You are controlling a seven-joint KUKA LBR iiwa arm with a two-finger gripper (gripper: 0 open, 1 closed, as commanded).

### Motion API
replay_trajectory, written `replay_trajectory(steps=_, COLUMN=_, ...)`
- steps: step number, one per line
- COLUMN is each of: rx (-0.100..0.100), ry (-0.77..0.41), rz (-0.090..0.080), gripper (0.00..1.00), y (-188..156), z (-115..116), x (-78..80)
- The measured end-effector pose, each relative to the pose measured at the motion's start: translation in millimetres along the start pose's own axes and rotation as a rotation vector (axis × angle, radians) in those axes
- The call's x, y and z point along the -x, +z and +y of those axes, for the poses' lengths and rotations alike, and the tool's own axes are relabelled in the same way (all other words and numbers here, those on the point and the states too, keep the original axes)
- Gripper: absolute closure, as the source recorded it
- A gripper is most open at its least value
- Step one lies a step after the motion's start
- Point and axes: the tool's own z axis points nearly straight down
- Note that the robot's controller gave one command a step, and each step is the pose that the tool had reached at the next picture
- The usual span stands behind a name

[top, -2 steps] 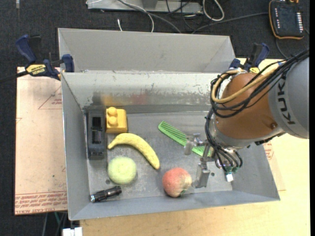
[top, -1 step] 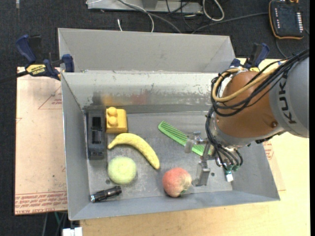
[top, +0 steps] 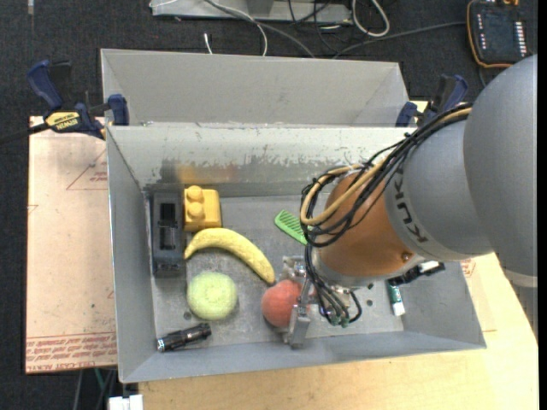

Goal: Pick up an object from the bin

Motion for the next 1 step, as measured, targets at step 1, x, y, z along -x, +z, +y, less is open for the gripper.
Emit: replay_trajectory(steps=1, rx=-0.002, ry=-0.009, rz=-0.002, gripper=0.0, y=-64.0, z=4.8, x=-4.2)
